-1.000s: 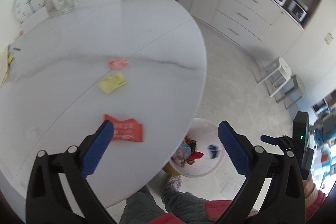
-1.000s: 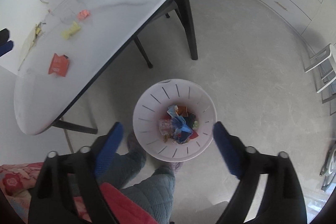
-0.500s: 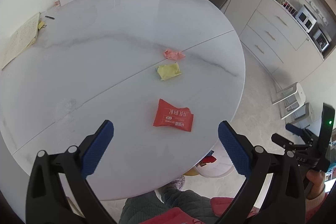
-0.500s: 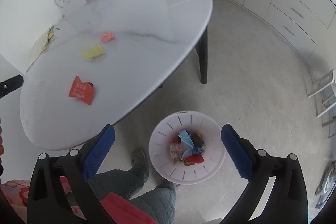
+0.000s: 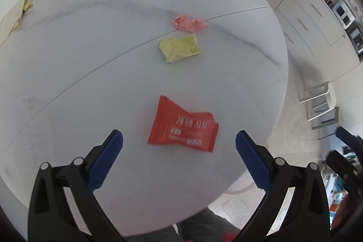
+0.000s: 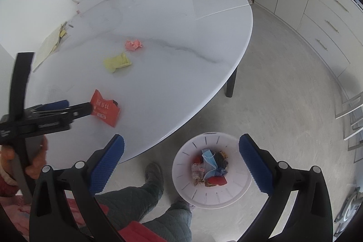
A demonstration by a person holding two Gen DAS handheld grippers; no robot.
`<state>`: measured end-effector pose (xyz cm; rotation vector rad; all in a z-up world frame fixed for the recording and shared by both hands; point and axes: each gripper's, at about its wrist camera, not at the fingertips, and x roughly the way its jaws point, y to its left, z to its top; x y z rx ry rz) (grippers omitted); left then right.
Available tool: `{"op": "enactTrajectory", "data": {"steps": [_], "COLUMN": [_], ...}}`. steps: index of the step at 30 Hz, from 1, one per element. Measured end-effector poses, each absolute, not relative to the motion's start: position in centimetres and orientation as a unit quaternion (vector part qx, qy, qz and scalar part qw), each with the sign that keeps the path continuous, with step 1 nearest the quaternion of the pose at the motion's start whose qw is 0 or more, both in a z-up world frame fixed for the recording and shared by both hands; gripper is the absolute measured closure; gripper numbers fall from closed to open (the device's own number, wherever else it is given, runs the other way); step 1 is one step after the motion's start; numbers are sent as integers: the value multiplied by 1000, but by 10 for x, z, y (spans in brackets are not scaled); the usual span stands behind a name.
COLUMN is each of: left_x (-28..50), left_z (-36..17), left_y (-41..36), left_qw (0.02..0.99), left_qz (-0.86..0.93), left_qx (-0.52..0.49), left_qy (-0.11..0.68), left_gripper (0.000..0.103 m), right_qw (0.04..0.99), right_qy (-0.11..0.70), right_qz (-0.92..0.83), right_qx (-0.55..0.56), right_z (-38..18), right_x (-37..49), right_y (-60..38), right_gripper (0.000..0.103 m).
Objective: Collect trash
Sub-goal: 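Bring both open tools back over the table toward the red snack packet, then grasp the red snack packet with the left tool, then grasp the yellow crumpled paper with the right tool while the left tool lifts the packet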
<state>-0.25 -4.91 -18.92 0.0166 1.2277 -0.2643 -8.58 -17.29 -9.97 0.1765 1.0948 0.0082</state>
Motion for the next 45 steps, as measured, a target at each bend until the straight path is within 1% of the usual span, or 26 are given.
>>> {"op": "enactTrajectory", "data": {"steps": [3,6,10,12,14,19,21,26,28,29,32,33,34,35,39,45], "left_x": [4,9,9,9,10,21,23,20,16,15,16,17,17,18,28,31], "left_z": [-203,-209,-196,-190,-188,-204,-212,-227,-233,-236,-236,-235,-234,-233,-231,-224], "left_y": [-65,-68,-49,-33,-27,-20,-18,-20,-22,-23,-24,-24,-23,-26,-30,-18], "left_qw": [810,805,792,774,757,705,691,673,667,666,677,679,682,686,702,720], "left_qz": [-119,-106,-55,-3,33,148,175,227,233,232,238,236,237,235,185,127], "left_qx": [41,36,-34,-119,-181,-290,-307,-326,-335,-336,-322,-318,-312,-308,-294,-248], "left_qy": [573,583,607,622,627,630,630,624,623,624,618,618,617,616,622,635], "left_gripper": [8,8,8,8,8,9,15,18,23,28,33,37,42,57,62,63], "right_qw": [847,845,848,850,850,851,851,850,850,849,849,850,851,852,855,854], "right_qy": [525,528,525,521,518,512,510,510,511,511,512,511,508,506,499,493], "right_qz": [6,15,36,54,76,114,122,126,125,123,121,122,123,124,134,162], "right_qx": [86,78,59,59,54,28,29,40,42,42,42,43,45,46,45,35], "right_z": [-101,-101,-98,-98,-99,-98,-97,-98,-100,-100,-99,-98,-96,-96,-93,-95], "right_x": [-85,-83,-74,-68,-62,-54,-55,-63,-68,-69,-71,-71,-71,-70,-63,-36], "right_y": [-177,-178,-177,-177,-177,-182,-187,-202,-206,-208,-213,-214,-214,-213,-205,-174], "right_gripper": [3,3,3,3,3,3,3,3,3,3,3,3,3,3,3,3]}}
